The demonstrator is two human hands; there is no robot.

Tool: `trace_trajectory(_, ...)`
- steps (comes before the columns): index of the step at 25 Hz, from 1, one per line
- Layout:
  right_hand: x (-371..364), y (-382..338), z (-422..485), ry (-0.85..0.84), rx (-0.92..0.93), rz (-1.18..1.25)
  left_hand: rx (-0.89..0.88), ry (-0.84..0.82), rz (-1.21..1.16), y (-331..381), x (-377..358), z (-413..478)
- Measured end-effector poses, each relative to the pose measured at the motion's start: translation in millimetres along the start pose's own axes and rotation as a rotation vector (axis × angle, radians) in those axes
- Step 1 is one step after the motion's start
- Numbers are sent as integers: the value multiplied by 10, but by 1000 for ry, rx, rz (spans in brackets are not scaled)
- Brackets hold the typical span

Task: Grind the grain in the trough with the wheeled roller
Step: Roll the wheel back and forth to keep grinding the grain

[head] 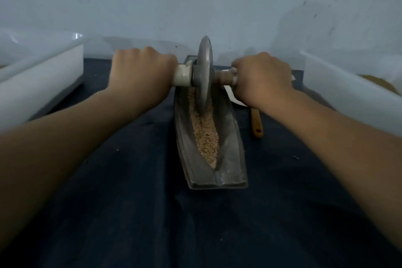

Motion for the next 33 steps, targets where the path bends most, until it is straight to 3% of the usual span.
trace_trajectory(4,4,40,-70,-53,19,36,-72,9,36,-31,28,27)
trace_trajectory(7,349,146,-463,120,194,4,-190,83,-29,-206,225,-338)
trace_trajectory(9,523,194,-675,212,258,22,-169,66,-107,-403,206,-519)
trace_trajectory(17,40,3,49,-16,11,-19,69,-19,-28,-104,-80,-44)
trace_trajectory(20,166,70,-118,-6,82,-35,29,6,-40,-154,38,-178)
trace_trajectory(24,483,187,-656,129,194,26,-125,85,-47,-281,374,-507)
trace_trajectory(30,-2,67,-55,43,48,-47,52,15,-13,-123,-43,-109)
trace_trajectory(33,-85,-5,284,2,17,-67,148,-102,-49,-117,-219,146)
Point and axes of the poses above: each hand's wrist, its own z-axis towards the middle knuckle, its own x-axis out of the back of the hand, y = z × x, the point moved 2 cm from there along z, towards the middle knuckle, and after that the axes turned 9 degrees about y, right-handed, at the moved point
